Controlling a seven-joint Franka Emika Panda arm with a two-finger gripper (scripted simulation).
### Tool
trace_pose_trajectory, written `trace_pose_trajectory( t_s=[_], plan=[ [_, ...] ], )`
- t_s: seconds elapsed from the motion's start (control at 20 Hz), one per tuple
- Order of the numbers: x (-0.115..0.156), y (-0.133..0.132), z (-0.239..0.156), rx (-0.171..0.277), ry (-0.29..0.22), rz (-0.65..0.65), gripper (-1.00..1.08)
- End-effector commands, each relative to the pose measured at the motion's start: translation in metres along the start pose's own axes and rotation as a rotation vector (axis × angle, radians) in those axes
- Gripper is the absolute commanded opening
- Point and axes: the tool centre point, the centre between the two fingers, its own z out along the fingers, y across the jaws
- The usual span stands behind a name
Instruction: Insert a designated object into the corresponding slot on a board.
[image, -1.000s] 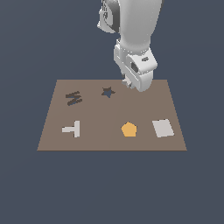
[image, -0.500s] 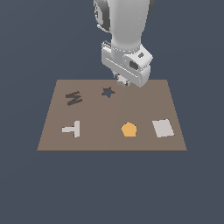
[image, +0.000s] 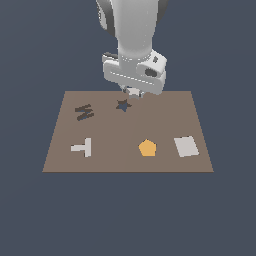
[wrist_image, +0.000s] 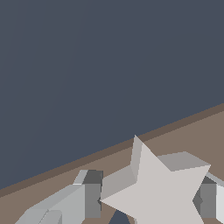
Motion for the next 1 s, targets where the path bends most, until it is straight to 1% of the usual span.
trace_pose_trajectory(
  t_s=[0.0,0.55,0.95],
  plan=[
    [-0.005,-0.004,0.000,0.000,0.000,-0.089,-1.00],
    [-0.029,-0.018,-0.002,-0.001,0.000,-0.468,-1.00],
    [-0.045,-0.020,-0.002,-0.001,0.001,-0.684,-1.00]
  ],
)
